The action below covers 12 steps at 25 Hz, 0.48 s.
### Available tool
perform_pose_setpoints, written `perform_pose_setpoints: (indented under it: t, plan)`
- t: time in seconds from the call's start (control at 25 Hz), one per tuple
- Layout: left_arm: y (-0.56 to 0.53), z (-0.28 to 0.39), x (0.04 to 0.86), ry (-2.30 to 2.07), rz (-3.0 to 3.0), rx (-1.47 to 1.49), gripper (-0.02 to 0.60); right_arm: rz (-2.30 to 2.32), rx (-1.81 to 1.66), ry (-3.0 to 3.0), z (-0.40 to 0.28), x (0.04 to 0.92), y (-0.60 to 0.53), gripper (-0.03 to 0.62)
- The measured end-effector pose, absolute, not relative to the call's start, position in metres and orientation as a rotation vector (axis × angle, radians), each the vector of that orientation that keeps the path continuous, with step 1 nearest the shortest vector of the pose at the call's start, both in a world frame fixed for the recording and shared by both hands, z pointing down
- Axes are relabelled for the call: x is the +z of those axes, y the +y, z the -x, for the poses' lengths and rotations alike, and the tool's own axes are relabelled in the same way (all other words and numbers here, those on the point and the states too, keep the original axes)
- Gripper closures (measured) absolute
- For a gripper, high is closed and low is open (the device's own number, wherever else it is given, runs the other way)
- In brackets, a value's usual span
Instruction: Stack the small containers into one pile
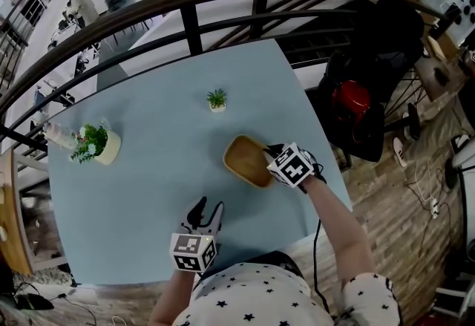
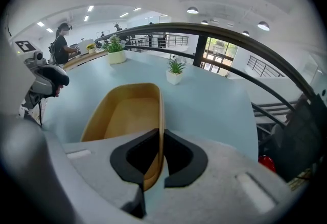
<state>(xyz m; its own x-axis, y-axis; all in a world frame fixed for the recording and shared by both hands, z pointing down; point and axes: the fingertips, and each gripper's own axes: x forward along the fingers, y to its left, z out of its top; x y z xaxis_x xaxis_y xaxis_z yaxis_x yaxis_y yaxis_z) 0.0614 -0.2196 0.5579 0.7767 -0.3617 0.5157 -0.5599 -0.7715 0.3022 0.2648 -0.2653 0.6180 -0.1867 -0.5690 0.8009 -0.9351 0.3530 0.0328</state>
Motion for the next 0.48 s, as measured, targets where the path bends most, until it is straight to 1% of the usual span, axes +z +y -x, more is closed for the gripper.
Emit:
perform_pose_setpoints:
  t: [0.24, 0.48]
  plan:
    - [-0.216, -0.06, 0.554, -0.708, -2.528, 0.604, 0.402, -1.335, 0.604, -1.85, -0.266, 0.615, -0.262, 0.566]
    - [-0.208, -0.058, 0.55, -0.719, -2.539, 0.601, 0.402, -1.41, 0.583, -1.85, -0.272, 0.604, -0.261, 0.535]
